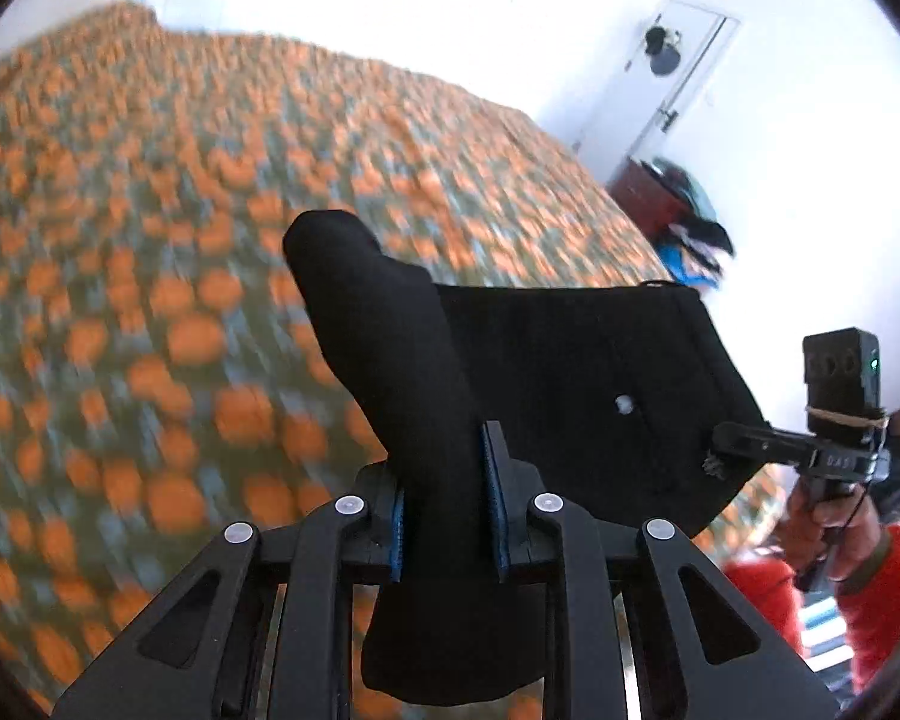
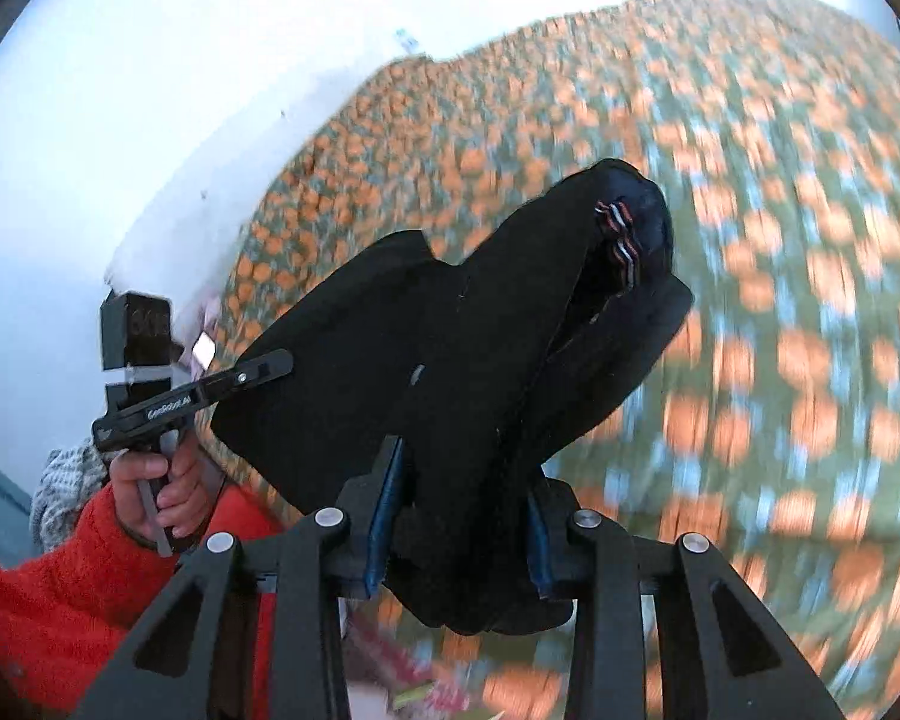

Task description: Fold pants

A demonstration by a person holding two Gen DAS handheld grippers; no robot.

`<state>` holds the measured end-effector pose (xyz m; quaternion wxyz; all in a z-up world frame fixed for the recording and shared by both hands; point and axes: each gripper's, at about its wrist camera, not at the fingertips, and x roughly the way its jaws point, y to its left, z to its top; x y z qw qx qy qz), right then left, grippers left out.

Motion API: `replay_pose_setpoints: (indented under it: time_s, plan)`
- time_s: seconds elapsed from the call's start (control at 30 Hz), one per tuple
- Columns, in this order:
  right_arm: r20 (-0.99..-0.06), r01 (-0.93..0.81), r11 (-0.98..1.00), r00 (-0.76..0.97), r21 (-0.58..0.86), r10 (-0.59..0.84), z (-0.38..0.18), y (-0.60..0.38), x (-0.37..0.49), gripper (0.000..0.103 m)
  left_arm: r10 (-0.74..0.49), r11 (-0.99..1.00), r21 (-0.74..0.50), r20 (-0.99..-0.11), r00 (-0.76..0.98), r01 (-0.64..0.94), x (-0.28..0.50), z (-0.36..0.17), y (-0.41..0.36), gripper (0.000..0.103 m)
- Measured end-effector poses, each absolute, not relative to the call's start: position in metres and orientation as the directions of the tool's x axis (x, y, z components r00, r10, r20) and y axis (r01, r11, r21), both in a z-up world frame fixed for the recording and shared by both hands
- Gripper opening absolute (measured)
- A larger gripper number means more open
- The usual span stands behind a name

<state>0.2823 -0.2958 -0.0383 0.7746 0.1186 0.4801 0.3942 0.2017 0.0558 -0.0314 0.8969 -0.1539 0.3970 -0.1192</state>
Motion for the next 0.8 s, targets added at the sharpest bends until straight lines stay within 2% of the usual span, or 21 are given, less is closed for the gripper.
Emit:
replay_pose_setpoints:
  time_s: [0.13, 0.27, 0.33, 0.37, 0.4, 0.43, 0.47, 0.5, 0.57, 0.6, 0.63, 0.73, 0.8]
  plan:
    - [-0.661, -0.486, 0.681, 0.248, 0.547, 0.708, -0.058, -0.27, 0.332, 0.036, -0.248, 0.955, -0.293, -0.71, 0.66, 0.043, 0.243, -0.06, 0.065, 0.022]
    - [-0.779, -0.415, 0.778, 0.216, 0.472, 0.588, -0.123, -0.255, 0.36, 0.037, -0.137, 0.986, -0.167, -0.841, 0.523, -0.01, 0.266, -0.137, 0.052, 0.026]
    - [-0.833, -0.347, 0.827, 0.185, 0.441, 0.522, -0.159, -0.262, 0.361, 0.045, -0.085, 0.994, -0.105, -0.85, 0.52, -0.01, 0.259, -0.16, 0.047, 0.046]
    - [-0.824, -0.311, 0.825, 0.177, 0.472, 0.538, -0.171, -0.271, 0.36, 0.048, -0.082, 0.995, -0.104, -0.842, 0.533, -0.01, 0.255, -0.159, 0.047, 0.049]
    - [-0.81, -0.292, 0.818, 0.187, 0.495, 0.556, -0.175, -0.278, 0.358, 0.054, -0.072, 0.995, -0.096, -0.838, 0.542, -0.016, 0.25, -0.156, 0.049, 0.061]
    - [-0.796, -0.277, 0.812, 0.2, 0.513, 0.571, -0.174, -0.284, 0.355, 0.059, -0.039, 0.998, -0.065, -0.834, 0.55, -0.028, 0.245, -0.149, 0.05, 0.071]
    - [-0.79, -0.269, 0.81, 0.207, 0.521, 0.577, -0.169, -0.289, 0.352, 0.062, -0.005, 0.999, -0.031, -0.825, 0.565, -0.036, 0.24, -0.14, 0.05, 0.073]
    - [-0.792, -0.269, 0.815, 0.217, 0.513, 0.57, -0.161, -0.292, 0.348, 0.068, 0.02, 0.999, -0.002, -0.813, 0.582, -0.037, 0.232, -0.133, 0.05, 0.075]
    - [-0.801, -0.299, 0.84, 0.276, 0.454, 0.531, -0.135, -0.298, 0.334, 0.082, 0.068, 0.998, 0.06, -0.782, 0.62, -0.034, 0.216, -0.115, 0.049, 0.085]
    - [-0.804, -0.318, 0.85, 0.303, 0.42, 0.511, -0.123, -0.3, 0.325, 0.093, 0.096, 0.995, 0.087, -0.769, 0.632, -0.045, 0.21, -0.108, 0.049, 0.095]
    - [-0.81, -0.337, 0.863, 0.332, 0.376, 0.482, -0.11, -0.301, 0.315, 0.102, 0.128, 0.991, 0.116, -0.752, 0.646, -0.062, 0.201, -0.102, 0.048, 0.099]
    - [-0.826, -0.389, 0.892, 0.407, 0.229, 0.39, -0.081, -0.3, 0.283, 0.103, 0.223, 0.974, 0.188, -0.708, 0.67, -0.125, 0.17, -0.087, 0.041, 0.101]
    - [-0.843, -0.402, 0.91, 0.449, 0.106, 0.297, -0.068, -0.296, 0.256, 0.103, 0.246, 0.969, 0.181, -0.709, 0.661, -0.166, 0.158, -0.082, 0.039, 0.101]
